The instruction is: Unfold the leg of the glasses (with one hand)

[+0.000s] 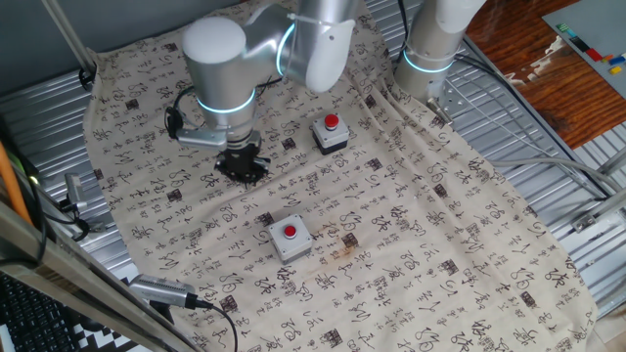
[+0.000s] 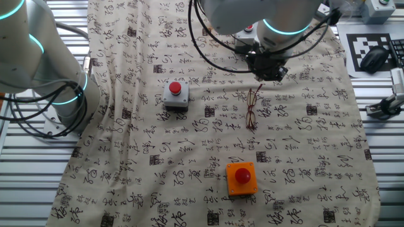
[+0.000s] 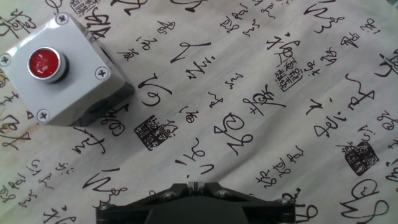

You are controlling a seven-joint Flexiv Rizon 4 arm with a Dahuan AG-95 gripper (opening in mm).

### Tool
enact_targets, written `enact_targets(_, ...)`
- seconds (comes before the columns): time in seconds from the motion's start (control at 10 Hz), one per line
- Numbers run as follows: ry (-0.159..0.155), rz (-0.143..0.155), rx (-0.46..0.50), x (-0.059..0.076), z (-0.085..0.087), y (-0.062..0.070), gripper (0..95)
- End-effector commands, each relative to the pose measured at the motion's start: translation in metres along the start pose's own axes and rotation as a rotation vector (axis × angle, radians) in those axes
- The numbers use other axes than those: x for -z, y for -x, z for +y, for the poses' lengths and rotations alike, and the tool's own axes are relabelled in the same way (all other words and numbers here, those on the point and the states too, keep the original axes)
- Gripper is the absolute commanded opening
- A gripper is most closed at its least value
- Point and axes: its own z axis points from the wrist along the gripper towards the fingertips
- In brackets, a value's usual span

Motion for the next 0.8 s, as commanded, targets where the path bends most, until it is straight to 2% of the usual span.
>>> enact_targets(0.1, -0.012, 0.015, 0.008, -0.0007, -0.0004, -0.0002, 0.0)
enact_targets(0.4, -0.024, 0.031, 0.020, -0.0027, -0.0007, -0.0012, 0.0)
enact_targets(0.8, -0.027, 0.038, 0.026, -0.0029, -0.0007, -0.0019, 0.0)
